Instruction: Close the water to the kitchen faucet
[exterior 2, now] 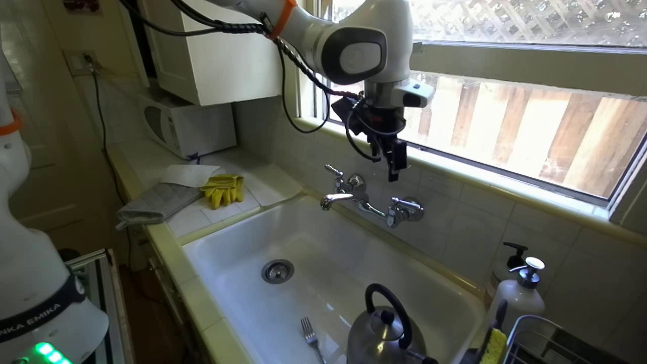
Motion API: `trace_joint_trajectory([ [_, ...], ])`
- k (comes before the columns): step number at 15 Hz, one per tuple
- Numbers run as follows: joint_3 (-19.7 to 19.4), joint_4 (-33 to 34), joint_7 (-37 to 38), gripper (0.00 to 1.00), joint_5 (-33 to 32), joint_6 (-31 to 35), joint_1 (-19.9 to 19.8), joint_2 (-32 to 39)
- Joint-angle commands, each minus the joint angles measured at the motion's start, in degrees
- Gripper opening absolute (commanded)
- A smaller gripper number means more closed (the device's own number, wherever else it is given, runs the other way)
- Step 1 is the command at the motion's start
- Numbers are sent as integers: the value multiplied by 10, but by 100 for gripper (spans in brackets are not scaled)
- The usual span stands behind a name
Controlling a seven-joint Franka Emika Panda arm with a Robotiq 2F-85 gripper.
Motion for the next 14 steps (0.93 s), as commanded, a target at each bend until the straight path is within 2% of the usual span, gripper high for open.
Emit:
trace_joint_trajectory([
  [1,8,-57,-46,100,6,-22,7,-54],
  [14,14,-117,-129,100,-7,-60,31,-112],
])
